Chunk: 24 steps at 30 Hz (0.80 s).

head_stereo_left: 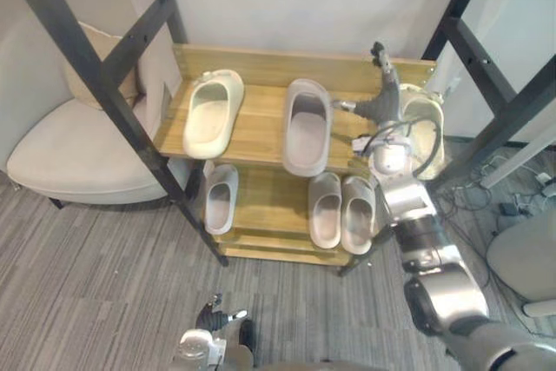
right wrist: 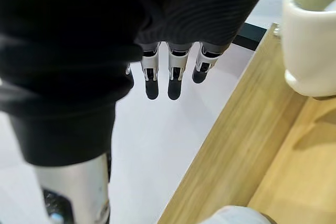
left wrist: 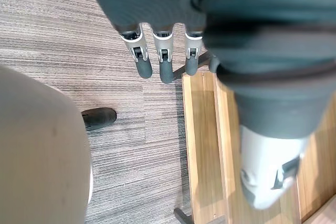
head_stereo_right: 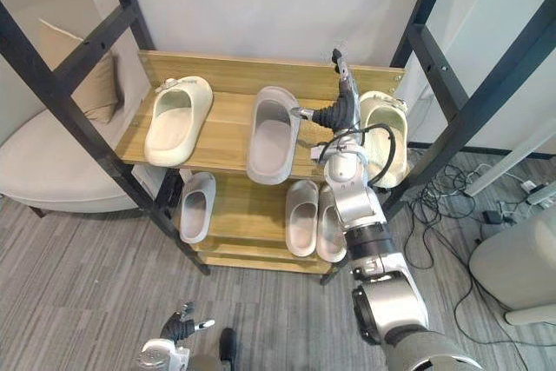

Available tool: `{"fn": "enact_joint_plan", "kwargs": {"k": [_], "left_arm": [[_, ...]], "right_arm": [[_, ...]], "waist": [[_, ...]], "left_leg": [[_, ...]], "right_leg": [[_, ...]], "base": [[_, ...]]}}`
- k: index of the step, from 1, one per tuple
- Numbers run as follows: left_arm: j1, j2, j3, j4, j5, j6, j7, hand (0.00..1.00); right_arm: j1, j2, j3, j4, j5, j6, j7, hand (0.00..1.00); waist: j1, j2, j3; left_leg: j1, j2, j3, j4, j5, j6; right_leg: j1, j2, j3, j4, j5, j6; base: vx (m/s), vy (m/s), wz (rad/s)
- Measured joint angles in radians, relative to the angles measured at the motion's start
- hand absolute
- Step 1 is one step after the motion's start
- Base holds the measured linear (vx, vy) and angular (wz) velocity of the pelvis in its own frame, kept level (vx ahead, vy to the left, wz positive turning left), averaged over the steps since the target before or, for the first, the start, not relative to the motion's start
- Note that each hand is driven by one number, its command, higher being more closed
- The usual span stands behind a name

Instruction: Organize the slippers on the shoe rack

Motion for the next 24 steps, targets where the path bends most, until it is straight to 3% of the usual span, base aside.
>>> {"fn": "enact_joint_plan", "kwargs": {"k": [9, 14, 24], "left_arm": [[-0.004, -0.004, 0.001, -0.003, -0.025, -0.002, 0.000, 0.00], [-0.012, 0.003, 0.001, -0.008, -0.039, -0.002, 0.000, 0.00], [-0.013, 0.003, 0.001, -0.027, -0.069, -0.014, 0.005, 0.00]], "right_arm": [[-0.074, -0.013, 0.000, 0.075, 0.039, 0.000, 0.007, 0.00], [-0.145, -0.013, 0.001, 0.204, 0.041, 0.014, 0.031, 0.00], [-0.278, -0.011, 0.031, 0.357, 0.070, 0.014, 0.075, 0.00]], "waist": [[0.003, 0.008, 0.019], [0.022, -0.007, 0.027], [0.041, -0.001, 0.054]], "left_leg": [[-0.019, -0.017, -0.031, 0.000, -0.013, -0.002], [-0.021, -0.021, -0.037, 0.004, 0.002, 0.006], [-0.017, 0.003, -0.049, 0.005, 0.003, 0.005]], "right_leg": [[-0.009, -0.010, -0.026, -0.014, -0.045, 0.003], [0.000, -0.015, -0.029, -0.011, -0.029, 0.011], [-0.001, 0.005, -0.035, 0.000, 0.030, -0.003]], "base": [[-0.07, -0.002, 0.05], [0.08, -0.013, 0.04], [0.02, 0.002, 0.03]]}}
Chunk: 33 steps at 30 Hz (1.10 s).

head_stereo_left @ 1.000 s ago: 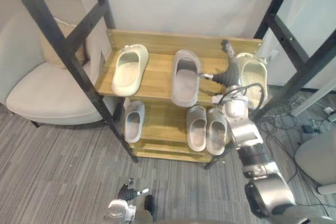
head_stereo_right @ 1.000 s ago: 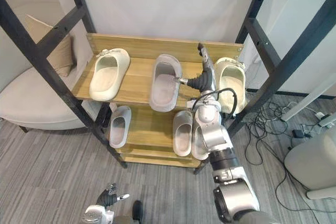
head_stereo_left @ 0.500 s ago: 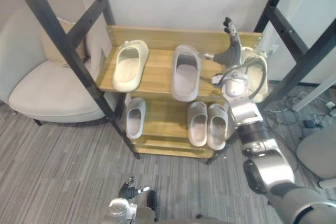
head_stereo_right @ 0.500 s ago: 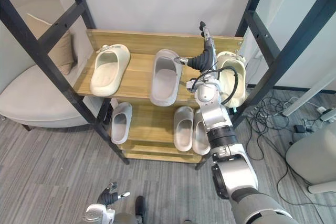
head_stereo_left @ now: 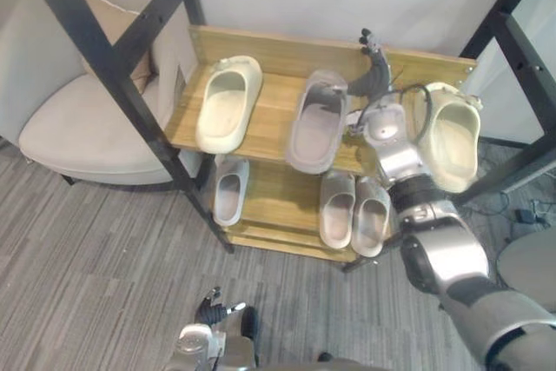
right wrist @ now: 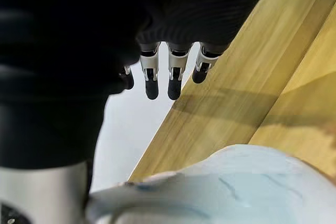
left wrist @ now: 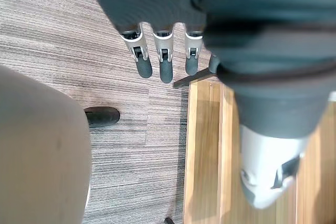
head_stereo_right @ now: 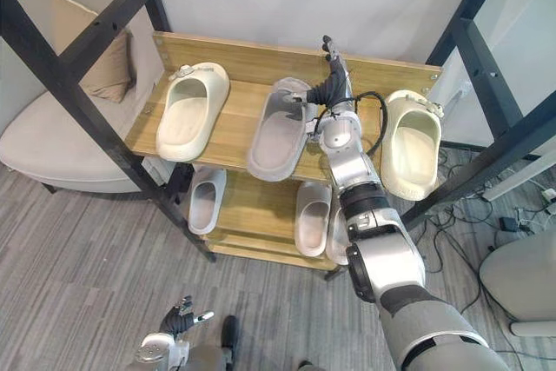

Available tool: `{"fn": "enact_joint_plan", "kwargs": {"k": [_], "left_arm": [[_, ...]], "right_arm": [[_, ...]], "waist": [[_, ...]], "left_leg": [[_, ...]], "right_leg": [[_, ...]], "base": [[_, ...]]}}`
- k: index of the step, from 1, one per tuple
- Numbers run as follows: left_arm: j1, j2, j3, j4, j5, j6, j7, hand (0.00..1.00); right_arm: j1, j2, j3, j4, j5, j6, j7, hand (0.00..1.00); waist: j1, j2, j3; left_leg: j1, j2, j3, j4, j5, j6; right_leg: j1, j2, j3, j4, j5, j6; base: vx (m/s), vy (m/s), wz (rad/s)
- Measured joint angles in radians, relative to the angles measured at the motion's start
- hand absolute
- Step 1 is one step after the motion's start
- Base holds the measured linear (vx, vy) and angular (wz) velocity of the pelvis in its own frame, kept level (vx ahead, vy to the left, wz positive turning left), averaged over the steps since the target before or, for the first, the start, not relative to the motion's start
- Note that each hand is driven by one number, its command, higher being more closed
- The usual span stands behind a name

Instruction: Organize the slippers on the shoe rack

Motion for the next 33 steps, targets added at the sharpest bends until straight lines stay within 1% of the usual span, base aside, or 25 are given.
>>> {"fn": "enact_joint_plan", "kwargs": {"k": [4, 5, 7, 8, 9, 10, 11, 13, 14, 15, 17, 20, 21, 25, 29, 33], "left_arm": [[-0.006, 0.000, 0.000, -0.005, -0.007, -0.006, 0.000, 0.00], [-0.012, 0.001, 0.000, -0.005, -0.008, -0.008, 0.000, 0.00], [-0.014, 0.001, 0.000, -0.005, -0.008, -0.008, 0.000, 0.00], [-0.016, 0.001, 0.000, -0.005, -0.008, -0.008, 0.000, 0.00], [-0.018, 0.004, 0.000, -0.006, -0.011, -0.008, 0.000, 0.00], [-0.022, 0.005, 0.000, -0.004, -0.017, -0.007, 0.001, 0.00], [-0.022, 0.005, 0.000, -0.004, -0.020, -0.006, 0.001, 0.00], [-0.022, 0.007, 0.000, -0.003, -0.027, -0.006, 0.002, 0.00], [-0.023, 0.008, -0.001, -0.002, -0.027, -0.006, 0.002, 0.00], [-0.027, 0.009, 0.000, 0.003, -0.027, -0.006, 0.002, 0.00], [-0.028, 0.009, 0.000, 0.007, -0.027, -0.006, 0.003, 0.00], [-0.032, 0.013, -0.002, 0.015, -0.028, -0.006, 0.003, 0.00], [-0.034, 0.016, -0.003, 0.015, -0.028, -0.006, 0.003, 0.00], [-0.034, 0.017, -0.003, 0.015, -0.030, -0.007, 0.003, 0.00], [-0.034, 0.020, -0.009, 0.016, -0.046, -0.007, 0.003, 0.00], [-0.034, 0.020, -0.008, 0.016, -0.047, -0.007, 0.002, 0.00]], "right_arm": [[-0.008, 0.003, 0.037, 0.043, -0.001, 0.001, 0.016, 0.00], [-0.013, 0.005, 0.056, 0.053, -0.001, 0.001, 0.026, 0.00], [-0.014, 0.020, 0.068, 0.063, -0.001, 0.001, 0.032, 0.00], [-0.014, 0.028, 0.080, 0.075, -0.003, 0.001, 0.037, 0.00], [-0.015, 0.029, 0.088, 0.074, -0.005, 0.000, 0.037, 0.00], [-0.019, 0.031, 0.089, 0.073, -0.006, -0.006, 0.038, 0.00], [-0.019, 0.030, 0.091, 0.073, -0.008, -0.006, 0.039, 0.00], [-0.019, 0.031, 0.098, 0.073, -0.030, -0.007, 0.047, 0.00], [-0.019, 0.031, 0.098, 0.073, -0.040, -0.009, 0.047, 0.00], [-0.019, 0.031, 0.098, 0.073, -0.045, -0.017, 0.047, 1.00], [-0.021, 0.034, 0.098, 0.070, -0.053, -0.028, 0.047, 1.00], [-0.029, 0.036, 0.098, 0.069, -0.082, -0.031, 0.045, 1.00], [-0.037, 0.035, 0.098, 0.073, -0.082, -0.031, 0.045, 1.00], [-0.048, 0.037, 0.098, 0.081, -0.079, -0.024, 0.046, 1.00], [-0.045, 0.043, 0.107, 0.082, -0.047, -0.024, 0.046, 1.00], [-0.034, 0.044, 0.109, 0.075, -0.015, -0.027, 0.045, 1.00]], "waist": [[0.010, 0.000, 0.016], [0.011, 0.001, 0.026], [0.012, 0.001, 0.031], [0.012, 0.000, 0.031], [0.012, -0.007, 0.035], [0.011, -0.007, 0.042], [0.010, -0.007, 0.042], [0.011, -0.010, 0.043], [0.011, -0.012, 0.044], [0.011, -0.015, 0.045], [0.012, -0.017, 0.043], [0.010, -0.025, 0.043], [0.010, -0.029, 0.045], [0.010, -0.030, 0.046], [0.011, -0.030, 0.047], [0.011, -0.030, 0.047]], "left_leg": [[0.000, 0.003, -0.002, -0.005, -0.004, -0.003], [-0.003, 0.004, -0.003, -0.005, -0.010, -0.012], [-0.010, 0.004, -0.003, -0.005, -0.012, -0.009], [-0.017, 0.002, -0.005, -0.005, -0.012, -0.009], [-0.020, -0.006, -0.005, -0.005, -0.012, -0.009], [-0.020, -0.009, -0.006, -0.005, -0.010, -0.012], [-0.020, -0.009, -0.006, -0.005, -0.010, -0.012], [-0.018, -0.005, -0.004, -0.005, 0.003, -0.012], [-0.019, -0.005, -0.004, -0.005, 0.003, -0.012], [-0.019, -0.007, -0.004, -0.004, 0.008, -0.016], [-0.017, -0.010, -0.005, -0.004, 0.012, -0.010], [-0.015, -0.016, 0.000, -0.004, 0.012, -0.010], [-0.014, -0.011, 0.000, -0.004, 0.012, -0.010], [-0.013, 0.001, 0.000, -0.005, 0.011, -0.012], [-0.010, 0.014, -0.003, -0.005, -0.002, -0.030], [-0.010, 0.020, -0.006, -0.005, -0.007, -0.025]], "right_leg": [[-0.002, 0.003, -0.007, 0.004, 0.000, -0.002], [-0.005, 0.004, -0.008, 0.003, 0.000, -0.002], [-0.013, 0.004, -0.012, 0.002, -0.005, -0.010], [-0.017, 0.003, -0.020, 0.000, -0.014, -0.014], [-0.019, -0.005, -0.022, 0.000, -0.034, -0.014], [-0.018, -0.008, -0.025, 0.002, -0.054, -0.010], [-0.020, -0.008, -0.027, 0.003, -0.060, -0.015], [-0.025, -0.004, -0.028, 0.003, -0.078, -0.003], [-0.024, -0.004, -0.028, 0.003, -0.079, -0.003], [-0.024, -0.005, -0.027, 0.004, -0.071, -0.003], [-0.015, -0.008, -0.026, 0.004, -0.064, -0.001], [-0.014, -0.010, -0.024, 0.004, -0.060, 0.002], [-0.013, -0.008, -0.024, 0.004, -0.059, 0.000], [-0.014, 0.003, -0.025, 0.006, -0.049, -0.007], [-0.014, 0.013, -0.026, 0.011, -0.045, -0.013], [-0.014, 0.019, -0.027, 0.011, -0.044, -0.015]], "base": [[-0.12, 0.001, -0.02], [-0.17, -0.007, -0.07], [-0.12, -0.013, -0.05], [-0.09, -0.024, -0.01], [-0.09, -0.040, 0.03], [-0.07, -0.036, 0.05], [-0.08, -0.027, 0.05], [-0.04, -0.012, 0.00], [0.05, -0.020, 0.01], [0.07, -0.021, 0.02], [0.12, -0.010, -0.04], [0.07, 0.005, -0.03], [0.00, 0.000, 0.00], [-0.03, -0.009, 0.00], [-0.06, -0.008, -0.03], [-0.04, -0.003, 0.01]]}}
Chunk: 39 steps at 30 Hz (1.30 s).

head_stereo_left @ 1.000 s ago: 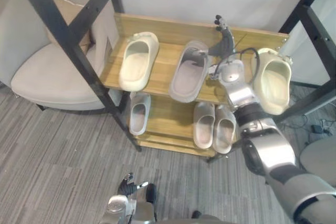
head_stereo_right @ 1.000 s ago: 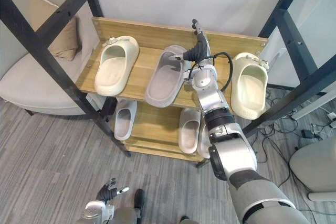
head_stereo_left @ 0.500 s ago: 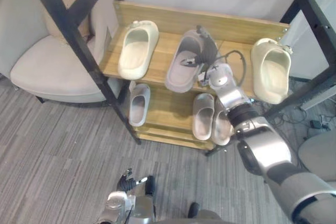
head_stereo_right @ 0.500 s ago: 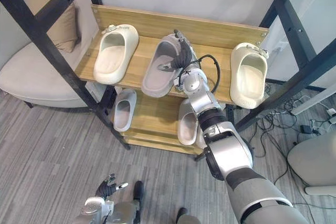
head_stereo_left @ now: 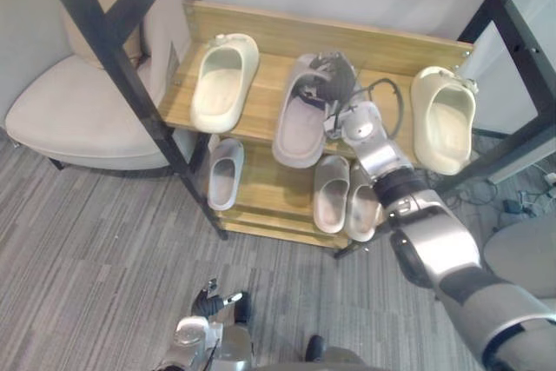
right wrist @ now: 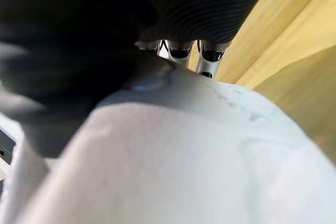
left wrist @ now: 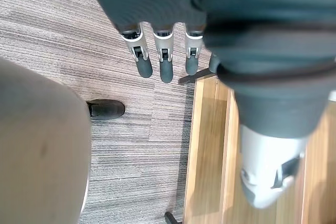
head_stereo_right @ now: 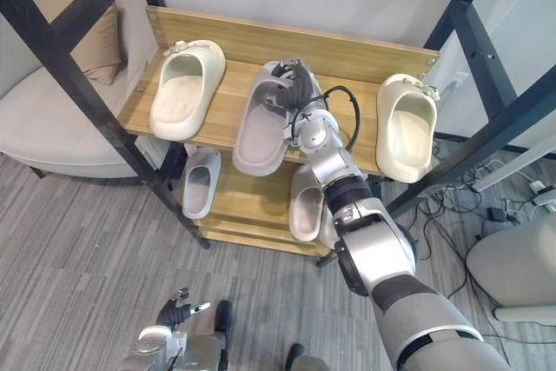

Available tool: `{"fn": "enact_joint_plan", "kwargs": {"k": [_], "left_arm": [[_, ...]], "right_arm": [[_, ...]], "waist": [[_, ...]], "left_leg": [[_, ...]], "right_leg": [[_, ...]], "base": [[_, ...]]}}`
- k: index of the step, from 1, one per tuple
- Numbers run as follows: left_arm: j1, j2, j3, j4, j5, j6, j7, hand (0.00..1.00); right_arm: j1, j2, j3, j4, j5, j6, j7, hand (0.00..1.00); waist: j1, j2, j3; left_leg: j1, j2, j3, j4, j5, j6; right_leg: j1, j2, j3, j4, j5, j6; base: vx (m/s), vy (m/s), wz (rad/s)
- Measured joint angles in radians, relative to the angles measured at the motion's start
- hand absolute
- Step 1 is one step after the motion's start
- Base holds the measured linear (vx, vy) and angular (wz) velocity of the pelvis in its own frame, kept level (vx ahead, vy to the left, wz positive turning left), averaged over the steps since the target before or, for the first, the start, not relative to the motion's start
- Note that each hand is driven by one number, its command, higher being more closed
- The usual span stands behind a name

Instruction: Organize the slippers on the shoe rack

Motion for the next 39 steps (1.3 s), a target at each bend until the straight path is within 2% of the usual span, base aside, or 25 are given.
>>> {"fn": "enact_joint_plan", "kwargs": {"k": [6, 11, 15, 20, 22, 27, 34, 36, 37, 39], "left_arm": [[0.000, 0.000, 0.001, -0.001, 0.000, 0.001, 0.000, 0.00], [-0.001, 0.002, 0.001, -0.003, 0.001, 0.003, 0.001, 0.00], [0.002, 0.003, 0.002, -0.002, 0.010, 0.004, 0.000, 0.00], [0.003, 0.002, 0.002, -0.002, 0.043, 0.005, -0.003, 0.00], [0.005, 0.003, 0.002, -0.002, 0.054, 0.005, -0.007, 0.00], [0.008, 0.000, -0.001, 0.000, 0.075, 0.005, -0.008, 0.00], [0.026, 0.000, -0.024, 0.021, 0.088, 0.006, -0.010, 0.00], [0.028, 0.000, -0.031, 0.022, 0.100, 0.006, -0.019, 0.00], [0.028, 0.000, -0.032, 0.024, 0.100, 0.006, -0.021, 0.00], [0.028, 0.000, -0.032, 0.036, 0.100, 0.003, -0.026, 0.00]], "right_arm": [[0.071, -0.003, -0.013, -0.101, 0.031, -0.016, -0.017, 1.00], [0.201, 0.000, -0.024, -0.301, 0.031, -0.022, -0.052, 1.00], [0.327, 0.046, -0.064, -0.454, 0.022, -0.024, -0.074, 1.00], [0.386, 0.066, -0.064, -0.514, 0.015, -0.033, -0.082, 1.00], [0.442, 0.079, -0.061, -0.585, 0.015, -0.048, -0.080, 1.00], [0.531, 0.063, -0.060, -0.749, 0.023, -0.074, -0.075, 1.00], [0.653, 0.013, 0.002, -0.984, 0.100, -0.160, -0.008, 1.00], [0.706, 0.001, 0.029, -1.047, 0.162, -0.187, 0.040, 1.00], [0.713, -0.002, 0.032, -1.052, 0.171, -0.187, 0.045, 1.00], [0.772, -0.006, 0.057, -1.071, 0.224, -0.201, 0.102, 1.00]], "waist": [[-0.003, -0.001, 0.001], [-0.008, -0.006, 0.002], [-0.026, -0.006, 0.001], [-0.035, -0.006, 0.001], [-0.049, -0.006, 0.001], [-0.055, -0.003, -0.011], [-0.074, 0.001, -0.075], [-0.076, 0.000, -0.089], [-0.076, 0.000, -0.091], [-0.079, 0.000, -0.096]], "left_leg": [[-0.003, 0.003, -0.007, 0.000, -0.001, -0.002], [-0.001, -0.007, 0.005, 0.001, 0.005, -0.002], [0.016, -0.015, 0.007, 0.001, 0.007, 0.000], [0.026, -0.012, 0.012, 0.001, 0.007, 0.000], [0.029, -0.010, 0.014, 0.001, 0.008, 0.001], [0.027, -0.005, 0.016, 0.001, 0.011, 0.004], [0.028, -0.002, 0.021, 0.001, 0.018, 0.007], [0.030, -0.001, 0.022, 0.001, 0.025, 0.008], [0.030, -0.001, 0.023, 0.001, 0.028, 0.008], [0.045, 0.000, 0.024, 0.001, 0.031, 0.009]], "right_leg": [[0.000, 0.003, -0.001, 0.000, 0.000, 0.000], [0.003, -0.007, 0.000, -0.009, -0.002, 0.004], [0.021, -0.015, 0.000, -0.008, -0.004, 0.008], [0.025, -0.014, 0.007, -0.008, -0.003, 0.009], [0.025, -0.013, 0.008, -0.009, -0.003, 0.010], [0.018, -0.009, 0.022, -0.010, -0.003, 0.010], [0.009, -0.006, 0.032, -0.010, -0.002, 0.007], [0.010, -0.005, 0.034, -0.009, 0.002, 0.001], [0.010, -0.005, 0.034, -0.009, 0.003, 0.000], [0.024, -0.005, 0.036, -0.006, 0.004, -0.001]], "base": [[0.00, 0.000, 0.01], [0.02, 0.006, -0.02], [0.04, 0.008, 0.02], [-0.02, -0.002, -0.07], [-0.07, -0.005, -0.08], [-0.08, 0.005, -0.06], [-0.05, 0.008, -0.03], [-0.04, 0.013, -0.02], [-0.04, 0.012, -0.01], [-0.05, 0.011, -0.02]]}}
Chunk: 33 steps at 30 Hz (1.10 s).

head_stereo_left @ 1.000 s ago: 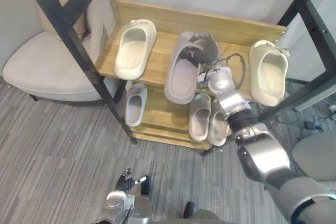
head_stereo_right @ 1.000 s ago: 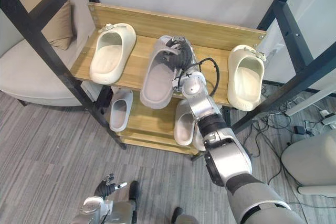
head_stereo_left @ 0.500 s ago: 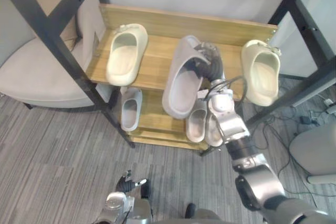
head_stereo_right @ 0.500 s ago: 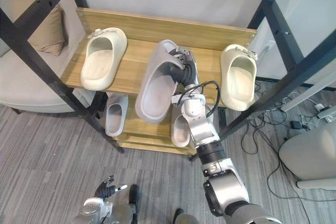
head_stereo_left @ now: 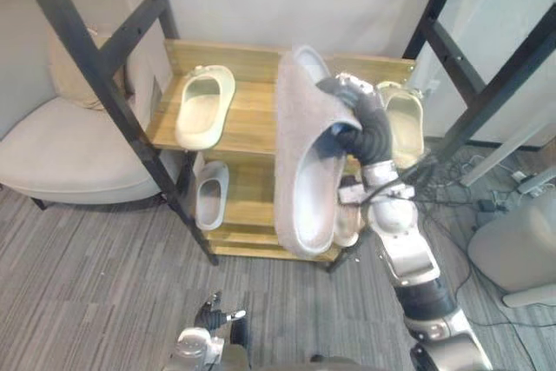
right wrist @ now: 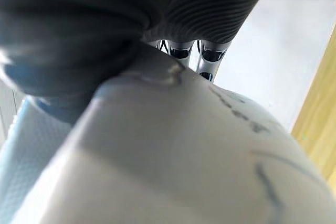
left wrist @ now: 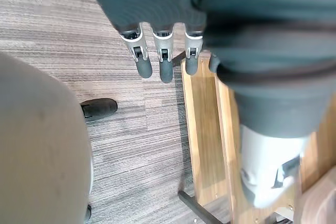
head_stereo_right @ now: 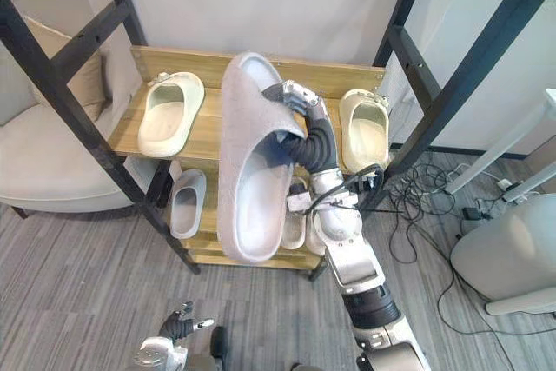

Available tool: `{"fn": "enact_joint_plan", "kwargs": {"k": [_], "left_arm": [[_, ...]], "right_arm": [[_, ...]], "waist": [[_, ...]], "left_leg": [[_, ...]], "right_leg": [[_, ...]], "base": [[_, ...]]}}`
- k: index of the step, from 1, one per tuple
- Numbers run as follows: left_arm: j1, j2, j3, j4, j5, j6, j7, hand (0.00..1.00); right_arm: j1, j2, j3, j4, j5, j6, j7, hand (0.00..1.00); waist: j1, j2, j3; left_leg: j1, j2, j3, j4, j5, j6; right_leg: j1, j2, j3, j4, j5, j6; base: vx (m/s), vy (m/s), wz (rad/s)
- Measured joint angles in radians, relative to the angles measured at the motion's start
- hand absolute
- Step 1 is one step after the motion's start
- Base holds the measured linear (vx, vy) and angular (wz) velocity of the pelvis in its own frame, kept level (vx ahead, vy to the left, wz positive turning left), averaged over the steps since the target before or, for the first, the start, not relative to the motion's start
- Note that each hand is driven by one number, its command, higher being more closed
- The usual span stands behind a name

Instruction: Organize the slippers on the shoe rack

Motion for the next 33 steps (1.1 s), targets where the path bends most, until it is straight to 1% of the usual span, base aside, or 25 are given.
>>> {"fn": "enact_joint_plan", "kwargs": {"k": [3, 4, 6, 7, 8, 10, 14, 16, 17, 18, 19, 20, 21, 22, 23, 24, 25, 26, 27, 28, 29, 30, 31, 32, 33], "left_arm": [[0.000, 0.000, -0.011, 0.008, 0.002, -0.001, -0.003, 0.00], [0.000, 0.000, -0.011, 0.010, 0.002, -0.001, -0.004, 0.00], [-0.003, 0.000, -0.020, 0.024, 0.002, -0.003, -0.006, 0.00], [-0.003, 0.000, -0.027, 0.028, 0.002, -0.003, -0.008, 0.00], [-0.003, 0.000, -0.027, 0.028, 0.002, -0.004, -0.009, 0.00], [-0.005, -0.004, -0.030, 0.045, 0.002, -0.006, -0.018, 0.00], [-0.005, -0.005, -0.041, 0.044, 0.002, -0.009, -0.020, 0.00], [-0.006, -0.003, -0.054, 0.039, 0.001, -0.012, -0.020, 0.00], [-0.021, 0.004, -0.062, 0.031, -0.001, -0.019, -0.020, 0.00], [-0.049, 0.007, -0.066, 0.014, -0.014, -0.023, -0.017, 0.00], [-0.057, 0.007, -0.070, 0.010, -0.022, -0.024, -0.017, 0.00], [-0.088, 0.005, -0.079, -0.011, -0.039, -0.029, -0.015, 0.00], [-0.103, -0.004, -0.080, -0.029, -0.054, -0.032, -0.013, 0.00], [-0.108, -0.005, -0.080, -0.032, -0.057, -0.033, -0.012, 0.00], [-0.119, -0.004, -0.078, -0.046, -0.074, -0.044, -0.010, 0.00], [-0.131, 0.000, -0.078, -0.071, -0.090, -0.052, 0.000, 0.00], [-0.134, 0.003, -0.077, -0.075, -0.092, -0.052, 0.002, 0.00], [-0.142, 0.009, -0.074, -0.100, -0.106, -0.061, 0.004, 0.00], [-0.147, 0.010, -0.073, -0.118, -0.111, -0.070, 0.009, 0.00], [-0.152, 0.014, -0.069, -0.125, -0.116, -0.074, 0.009, 0.00], [-0.164, 0.017, -0.047, -0.148, -0.131, -0.089, 0.010, 0.00], [-0.170, 0.015, -0.036, -0.161, -0.138, -0.094, 0.011, 0.00], [-0.177, 0.018, -0.023, -0.180, -0.140, -0.097, 0.019, 0.00], [-0.179, 0.017, -0.018, -0.184, -0.141, -0.097, 0.019, 0.00], [-0.188, 0.013, 0.004, -0.203, -0.141, -0.098, 0.026, 0.00]], "right_arm": [[0.086, -0.014, 0.050, -0.035, 0.040, -0.007, 0.058, 1.00], [0.095, -0.017, 0.058, -0.039, 0.045, -0.007, 0.063, 1.00], [0.165, -0.046, 0.128, -0.051, 0.069, -0.008, 0.123, 1.00], [0.199, -0.051, 0.155, -0.050, 0.072, -0.008, 0.145, 1.00], [0.200, -0.051, 0.155, -0.050, 0.072, -0.008, 0.146, 1.00], [0.275, -0.058, 0.206, -0.015, 0.093, -0.006, 0.188, 1.00], [0.325, -0.067, 0.241, 0.089, 0.104, -0.002, 0.217, 1.00], [0.330, -0.084, 0.250, 0.143, 0.103, 0.008, 0.225, 1.00], [0.313, -0.085, 0.245, 0.182, 0.101, 0.009, 0.224, 1.00], [0.272, -0.087, 0.238, 0.231, 0.098, 0.016, 0.212, 1.00], [0.259, -0.088, 0.237, 0.244, 0.097, 0.017, 0.208, 1.00], [0.196, -0.113, 0.232, 0.287, 0.081, 0.019, 0.194, 1.00], [0.144, -0.126, 0.232, 0.313, 0.061, 0.026, 0.181, 1.00], [0.132, -0.127, 0.232, 0.320, 0.061, 0.026, 0.178, 1.00], [0.088, -0.140, 0.228, 0.340, 0.060, 0.027, 0.161, 1.00], [0.033, -0.151, 0.217, 0.371, 0.056, 0.027, 0.146, 1.00], [0.021, -0.153, 0.211, 0.379, 0.051, 0.027, 0.140, 1.00], [-0.027, -0.159, 0.190, 0.406, 0.020, 0.027, 0.115, 1.00], [-0.071, -0.179, 0.180, 0.424, 0.012, 0.028, 0.097, 1.00], [-0.084, -0.185, 0.174, 0.429, 0.007, 0.028, 0.090, 1.00], [-0.141, -0.203, 0.160, 0.448, -0.018, 0.029, 0.072, 1.00], [-0.176, -0.215, 0.157, 0.458, -0.019, 0.029, 0.062, 1.00], [-0.217, -0.225, 0.157, 0.462, -0.021, 0.029, 0.039, 1.00], [-0.226, -0.227, 0.157, 0.462, -0.021, 0.029, 0.036, 1.00], [-0.270, -0.240, 0.155, 0.465, -0.042, 0.029, 0.010, 1.00]], "waist": [[-0.006, 0.003, -0.010], [-0.006, 0.004, -0.010], [-0.013, 0.008, -0.017], [-0.016, 0.011, -0.019], [-0.017, 0.011, -0.019], [-0.023, 0.019, -0.025], [-0.024, 0.034, -0.019], [-0.019, 0.038, -0.016], [-0.018, 0.035, 0.008], [-0.016, 0.030, 0.048], [-0.015, 0.035, 0.062], [-0.015, 0.062, 0.122], [-0.014, 0.080, 0.150], [-0.014, 0.085, 0.158], [-0.013, 0.095, 0.182], [-0.003, 0.100, 0.201], [-0.002, 0.100, 0.204], [-0.002, 0.102, 0.223], [0.003, 0.114, 0.235], [0.003, 0.112, 0.243], [0.005, 0.108, 0.263], [0.010, 0.110, 0.266], [0.015, 0.112, 0.269], [0.015, 0.112, 0.270], [0.016, 0.111, 0.273]], "left_leg": [[0.000, 0.005, 0.001, 0.000, -0.003, -0.003], [0.000, 0.006, 0.001, 0.000, -0.005, -0.006], [0.001, 0.010, 0.001, 0.000, -0.003, -0.008], [0.002, 0.011, 0.001, 0.000, -0.003, -0.008], [0.002, 0.011, 0.001, 0.000, -0.003, -0.008], [0.002, 0.010, -0.003, 0.000, -0.003, -0.008], [-0.003, 0.009, -0.005, 0.000, -0.003, -0.009], [-0.041, 0.007, -0.006, 0.011, -0.003, -0.009], [-0.108, 0.003, -0.013, 0.083, -0.012, -0.011], [-0.206, 0.001, -0.022, 0.216, -0.043, -0.001], [-0.233, 0.003, -0.025, 0.256, -0.057, 0.000], [-0.317, 0.010, -0.049, 0.393, -0.105, 0.000], [-0.387, 0.011, -0.058, 0.479, -0.139, 0.000], [-0.403, 0.010, -0.062, 0.498, -0.145, 0.000], [-0.455, 0.009, -0.074, 0.556, -0.178, -0.004], [-0.518, 0.006, -0.071, 0.607, -0.186, -0.007], [-0.532, 0.007, -0.069, 0.617, -0.185, -0.007], [-0.598, 0.019, -0.063, 0.729, -0.210, 0.016], [-0.629, 0.032, -0.051, 0.809, -0.288, 0.012], [-0.644, 0.032, -0.047, 0.831, -0.296, 0.011], [-0.696, 0.033, -0.044, 0.896, -0.320, 0.008], [-0.736, 0.039, -0.043, 0.939, -0.335, 0.009], [-0.785, 0.043, -0.041, 0.988, -0.348, 0.022], [-0.796, 0.044, -0.041, 1.001, -0.353, 0.023], [-0.852, 0.045, -0.041, 1.061, -0.374, 0.033]], "right_leg": [[-0.004, 0.004, 0.002, 0.003, -0.001, -0.001], [-0.004, 0.005, 0.002, 0.003, -0.001, -0.001], [-0.009, 0.006, 0.008, 0.013, -0.008, -0.006], [-0.008, 0.007, 0.006, 0.014, -0.015, 0.001], [-0.008, 0.007, 0.006, 0.014, -0.016, 0.001], [-0.004, 0.007, 0.001, 0.014, -0.018, 0.002], [-0.012, 0.007, -0.001, 0.021, -0.022, 0.003], [-0.076, -0.001, 0.000, 0.084, -0.046, 0.001], [-0.139, -0.012, -0.002, 0.164, -0.063, -0.007], [-0.203, -0.026, -0.007, 0.263, -0.088, -0.011], [-0.219, -0.027, -0.010, 0.284, -0.095, -0.011], [-0.269, -0.029, -0.020, 0.371, -0.128, -0.015], [-0.327, -0.039, -0.030, 0.451, -0.166, -0.022], [-0.341, -0.042, -0.031, 0.473, -0.174, -0.022], [-0.389, -0.052, -0.039, 0.542, -0.211, -0.030], [-0.456, -0.068, -0.037, 0.616, -0.251, -0.034], [-0.471, -0.073, -0.038, 0.628, -0.256, -0.037], [-0.518, -0.086, -0.049, 0.680, -0.272, -0.044], [-0.554, -0.092, -0.052, 0.745, -0.296, -0.046], [-0.569, -0.098, -0.051, 0.770, -0.304, -0.049], [-0.625, -0.114, -0.042, 0.838, -0.326, -0.049], [-0.659, -0.115, -0.034, 0.873, -0.334, -0.046], [-0.706, -0.118, -0.026, 0.918, -0.342, -0.038], [-0.715, -0.119, -0.025, 0.928, -0.345, -0.037], [-0.765, -0.129, -0.019, 0.984, -0.365, -0.029]], "base": [[-0.08, 0.012, -0.02], [-0.07, 0.008, 0.00], [-0.08, 0.012, 0.00], [-0.07, 0.011, 0.01], [-0.06, 0.003, 0.06], [-0.04, 0.003, 0.05], [0.00, 0.000, 0.00], [-0.02, -0.002, 0.05], [-0.09, -0.032, 0.26], [-0.09, -0.033, 0.30], [-0.15, -0.037, 0.35], [-0.19, -0.007, 0.32], [-0.19, -0.007, 0.31], [-0.20, -0.005, 0.29], [-0.24, -0.011, 0.25], [-0.24, -0.011, 0.25], [-0.24, 0.022, 0.26], [-0.12, 0.051, 0.18], [-0.14, 0.052, 0.20], [-0.08, 0.043, 0.07], [-0.09, 0.058, 0.00], [-0.09, 0.100, -0.09], [-0.05, 0.108, -0.11], [-0.05, 0.122, -0.06], [-0.04, 0.095, 0.00]]}}
